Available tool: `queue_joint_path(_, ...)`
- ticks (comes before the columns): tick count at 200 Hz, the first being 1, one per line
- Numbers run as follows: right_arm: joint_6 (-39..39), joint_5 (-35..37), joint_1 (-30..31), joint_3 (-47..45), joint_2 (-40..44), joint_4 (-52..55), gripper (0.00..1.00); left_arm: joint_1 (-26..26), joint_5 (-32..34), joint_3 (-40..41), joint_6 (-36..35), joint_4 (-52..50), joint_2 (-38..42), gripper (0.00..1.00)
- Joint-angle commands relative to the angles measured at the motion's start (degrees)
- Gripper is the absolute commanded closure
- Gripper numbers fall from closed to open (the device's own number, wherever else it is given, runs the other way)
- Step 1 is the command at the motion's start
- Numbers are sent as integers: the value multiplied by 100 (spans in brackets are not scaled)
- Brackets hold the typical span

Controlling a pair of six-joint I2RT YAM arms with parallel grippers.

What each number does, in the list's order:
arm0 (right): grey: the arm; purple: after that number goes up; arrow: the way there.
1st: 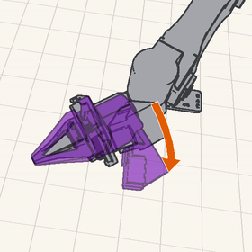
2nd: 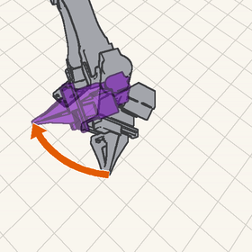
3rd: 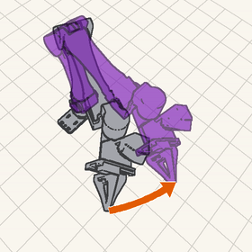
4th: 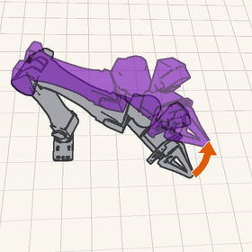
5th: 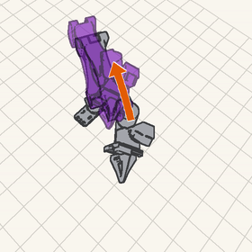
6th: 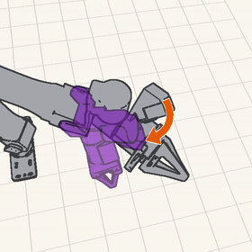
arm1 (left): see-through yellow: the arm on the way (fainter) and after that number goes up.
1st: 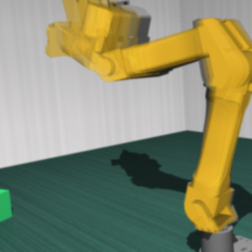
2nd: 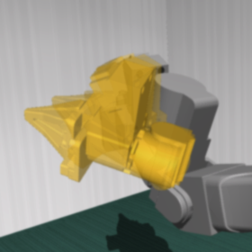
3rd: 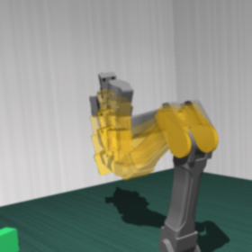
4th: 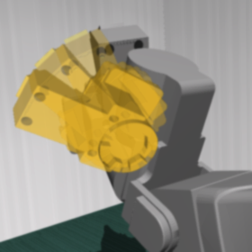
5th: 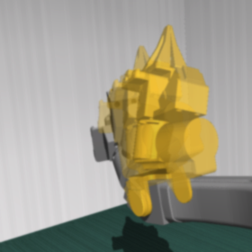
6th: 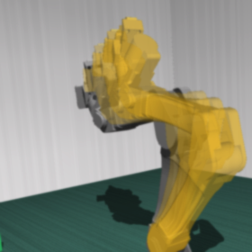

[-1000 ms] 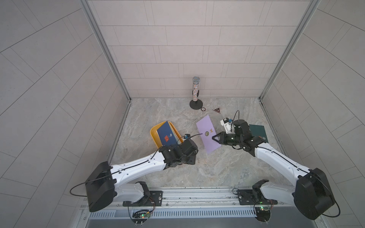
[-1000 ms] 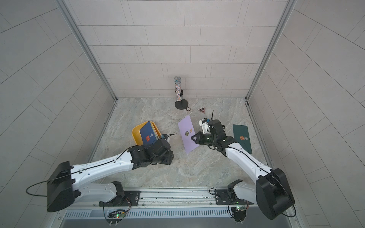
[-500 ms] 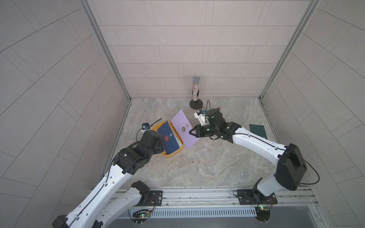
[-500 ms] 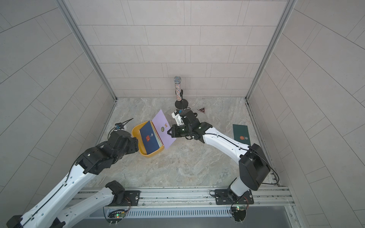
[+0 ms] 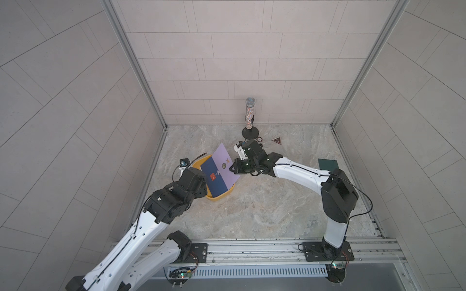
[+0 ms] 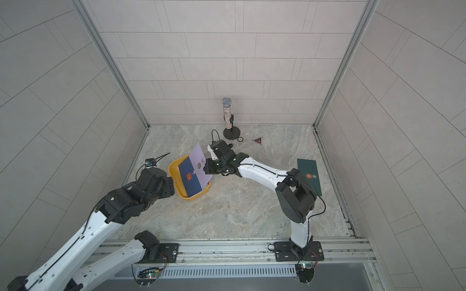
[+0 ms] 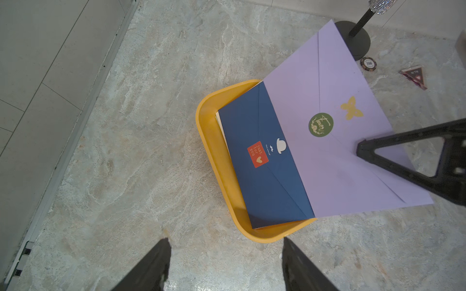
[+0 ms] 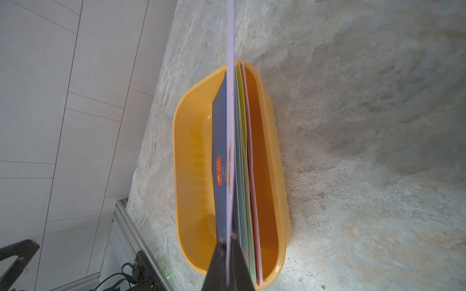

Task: Put the sealed envelopes into the storage box
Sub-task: Place the envelope in the storage box.

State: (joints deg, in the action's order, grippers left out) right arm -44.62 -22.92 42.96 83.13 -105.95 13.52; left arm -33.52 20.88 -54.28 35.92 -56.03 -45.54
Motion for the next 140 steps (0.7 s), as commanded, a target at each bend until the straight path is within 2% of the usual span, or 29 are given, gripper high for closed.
queue_joint_path(1, -300, 326, -7, 73, 102, -42, 100, 21, 100, 58, -94, -64, 66, 26)
queue_joint_path(36, -860, 541, -7, -5, 173, -64, 100, 15, 74, 76, -96, -46, 69, 25)
queue_joint_path(140, -1543, -8, 197, 583, -346, 8, 100, 11, 56, 102, -103, -24, 63, 25)
